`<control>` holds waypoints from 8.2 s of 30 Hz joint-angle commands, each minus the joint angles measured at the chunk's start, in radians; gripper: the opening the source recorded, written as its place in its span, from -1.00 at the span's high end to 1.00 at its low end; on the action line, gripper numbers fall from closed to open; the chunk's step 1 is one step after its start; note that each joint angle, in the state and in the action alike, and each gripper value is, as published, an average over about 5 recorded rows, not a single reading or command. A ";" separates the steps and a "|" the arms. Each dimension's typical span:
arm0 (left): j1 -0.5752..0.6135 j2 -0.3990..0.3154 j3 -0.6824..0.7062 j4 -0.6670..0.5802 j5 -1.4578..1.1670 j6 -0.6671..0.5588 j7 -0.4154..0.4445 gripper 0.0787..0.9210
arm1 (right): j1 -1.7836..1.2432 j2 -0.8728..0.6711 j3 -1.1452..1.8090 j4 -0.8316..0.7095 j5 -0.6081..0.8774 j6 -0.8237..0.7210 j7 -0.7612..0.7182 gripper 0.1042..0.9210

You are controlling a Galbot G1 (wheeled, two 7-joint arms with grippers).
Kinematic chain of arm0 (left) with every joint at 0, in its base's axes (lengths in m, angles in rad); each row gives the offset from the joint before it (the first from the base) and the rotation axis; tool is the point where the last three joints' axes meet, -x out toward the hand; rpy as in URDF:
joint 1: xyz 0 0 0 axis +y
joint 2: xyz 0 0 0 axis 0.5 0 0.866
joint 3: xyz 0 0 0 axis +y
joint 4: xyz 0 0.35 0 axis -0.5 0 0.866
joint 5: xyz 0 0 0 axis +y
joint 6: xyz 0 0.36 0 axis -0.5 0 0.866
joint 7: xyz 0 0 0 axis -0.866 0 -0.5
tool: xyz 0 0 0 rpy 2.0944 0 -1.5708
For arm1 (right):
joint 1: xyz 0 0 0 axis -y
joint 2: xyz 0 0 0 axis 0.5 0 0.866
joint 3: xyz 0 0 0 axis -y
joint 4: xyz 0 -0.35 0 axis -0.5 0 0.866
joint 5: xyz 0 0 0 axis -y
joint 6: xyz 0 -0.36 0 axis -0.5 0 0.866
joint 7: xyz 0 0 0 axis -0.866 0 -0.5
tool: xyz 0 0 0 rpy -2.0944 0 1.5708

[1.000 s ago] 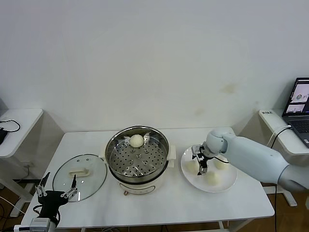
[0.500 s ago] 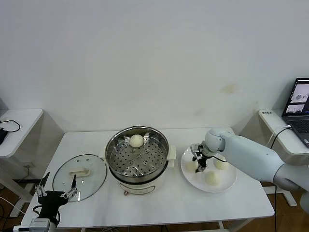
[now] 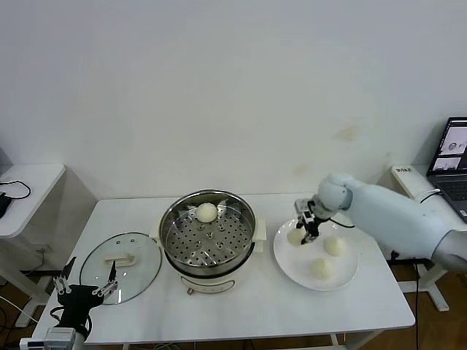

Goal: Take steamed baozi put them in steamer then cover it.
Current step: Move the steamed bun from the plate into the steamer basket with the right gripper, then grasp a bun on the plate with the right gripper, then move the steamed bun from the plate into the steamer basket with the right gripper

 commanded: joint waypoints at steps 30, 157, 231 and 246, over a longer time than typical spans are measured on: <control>-0.008 -0.004 -0.041 -0.005 -0.023 0.003 0.005 -0.77 | 0.297 0.538 -0.202 0.017 0.471 -0.284 0.220 -0.03; -0.022 -0.009 0.007 -0.004 0.048 0.028 0.012 -0.77 | -0.075 -0.200 0.127 0.186 -0.103 -0.060 -0.066 -0.20; 0.012 -0.048 -0.062 -0.026 0.023 0.008 0.007 -0.77 | 0.267 0.453 -0.318 0.242 -0.091 0.351 0.056 -0.36; 0.010 -0.032 -0.062 -0.021 0.025 0.007 0.007 -0.77 | 0.389 0.290 -0.233 0.288 -0.062 0.294 0.024 -0.76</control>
